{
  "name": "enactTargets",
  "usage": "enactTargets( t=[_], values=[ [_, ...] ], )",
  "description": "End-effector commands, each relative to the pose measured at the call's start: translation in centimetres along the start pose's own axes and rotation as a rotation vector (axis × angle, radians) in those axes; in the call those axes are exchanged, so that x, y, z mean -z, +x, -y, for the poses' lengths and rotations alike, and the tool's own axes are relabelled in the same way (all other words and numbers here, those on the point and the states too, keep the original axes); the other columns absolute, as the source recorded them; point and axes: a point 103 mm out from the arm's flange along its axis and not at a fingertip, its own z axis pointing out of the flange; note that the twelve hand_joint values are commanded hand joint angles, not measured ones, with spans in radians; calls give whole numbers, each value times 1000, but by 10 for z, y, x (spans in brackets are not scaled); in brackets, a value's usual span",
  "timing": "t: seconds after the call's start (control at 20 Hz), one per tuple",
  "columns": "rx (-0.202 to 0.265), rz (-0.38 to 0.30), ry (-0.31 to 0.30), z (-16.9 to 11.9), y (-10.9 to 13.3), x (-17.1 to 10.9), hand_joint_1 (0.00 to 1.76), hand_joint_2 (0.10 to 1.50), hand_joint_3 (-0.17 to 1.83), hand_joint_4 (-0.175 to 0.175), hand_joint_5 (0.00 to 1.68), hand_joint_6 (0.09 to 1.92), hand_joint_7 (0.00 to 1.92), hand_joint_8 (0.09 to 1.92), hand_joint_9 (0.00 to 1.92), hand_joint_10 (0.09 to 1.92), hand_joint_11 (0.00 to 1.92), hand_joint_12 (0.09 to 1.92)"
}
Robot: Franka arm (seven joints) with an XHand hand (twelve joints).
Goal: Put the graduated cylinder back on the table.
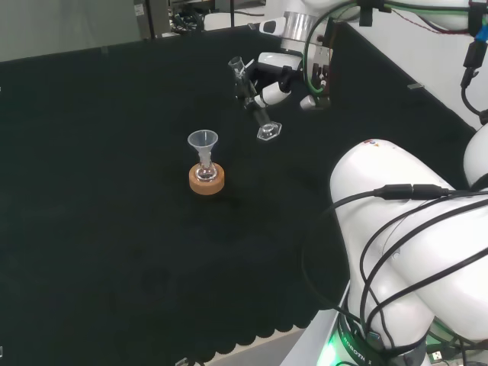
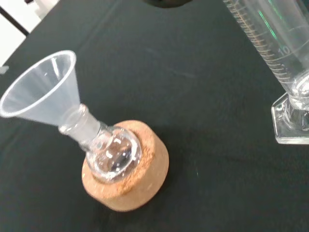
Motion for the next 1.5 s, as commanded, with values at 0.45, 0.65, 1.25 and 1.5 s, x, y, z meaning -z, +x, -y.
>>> enactTargets(
  t=[0.45, 0.65, 1.25, 1.5],
  values=[
    [6, -130, -203, -23, -37, -35, 1253, 1140, 1, -175, 913, 1090, 952, 1081, 1402, 87, 1116, 827],
    [-3, -148, -240, -24, -43, -42, 1252, 1140, 1, -175, 911, 1091, 951, 1083, 1398, 87, 1113, 829],
    [-1, -176, -275, -30, -55, -57, 1251, 1143, 1, -175, 906, 1101, 944, 1092, 1387, 87, 1100, 837],
    [1, -192, -298, -30, -57, -61, 1249, 1148, 2, -175, 897, 1114, 934, 1106, 1382, 87, 1093, 845]
  ],
)
